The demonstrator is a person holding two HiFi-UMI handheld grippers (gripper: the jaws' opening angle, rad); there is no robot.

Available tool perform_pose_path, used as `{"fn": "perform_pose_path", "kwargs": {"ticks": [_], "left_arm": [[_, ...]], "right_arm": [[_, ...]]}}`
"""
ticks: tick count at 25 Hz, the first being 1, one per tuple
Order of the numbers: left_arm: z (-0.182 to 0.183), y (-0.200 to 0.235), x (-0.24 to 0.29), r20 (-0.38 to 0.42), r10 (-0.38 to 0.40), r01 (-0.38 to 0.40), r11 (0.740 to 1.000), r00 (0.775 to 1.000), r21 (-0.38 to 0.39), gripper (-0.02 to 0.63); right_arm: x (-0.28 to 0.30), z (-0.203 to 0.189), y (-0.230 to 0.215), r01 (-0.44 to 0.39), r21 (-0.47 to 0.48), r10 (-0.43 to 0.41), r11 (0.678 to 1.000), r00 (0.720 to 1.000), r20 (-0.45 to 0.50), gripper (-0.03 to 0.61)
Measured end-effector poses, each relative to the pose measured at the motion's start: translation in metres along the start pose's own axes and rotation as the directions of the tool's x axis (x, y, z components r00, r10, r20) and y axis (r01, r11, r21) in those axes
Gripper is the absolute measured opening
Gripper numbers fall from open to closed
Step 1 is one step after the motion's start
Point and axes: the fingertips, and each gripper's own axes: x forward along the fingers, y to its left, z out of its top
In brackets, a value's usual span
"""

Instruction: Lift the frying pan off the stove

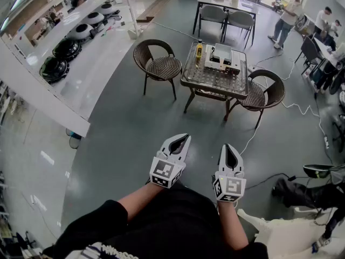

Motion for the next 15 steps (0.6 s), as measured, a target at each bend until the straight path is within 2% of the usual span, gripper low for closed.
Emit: {"fn": "perform_pose_path", "kwargs": {"ticks": [5,9,15], "left_arm": [[-0.005,0.004,0.014,0.010,0.001,-0.001,1.000,1.000,-0.012,0.014],[-0.021,0.005,0.021,-0.027,-0.015,0.015,0.999,1.000,-0.031,0.014],[-0.025,0.023,0.052,-0.032,-0.033,0.032,0.999,0.999,-0.042,0.014]], "right_arm": [[0.009,-0.004,-0.009,-0.036,0.067,0.034,0.997,0.999,0.029,0.029],[0.021,-0.020,-0.007,-0.125,0.121,0.120,0.985,0.992,0.041,0.029],[0.055,-0.024,-0.011,-0.093,0.079,0.094,0.993,0.996,-0.004,0.029]]}}
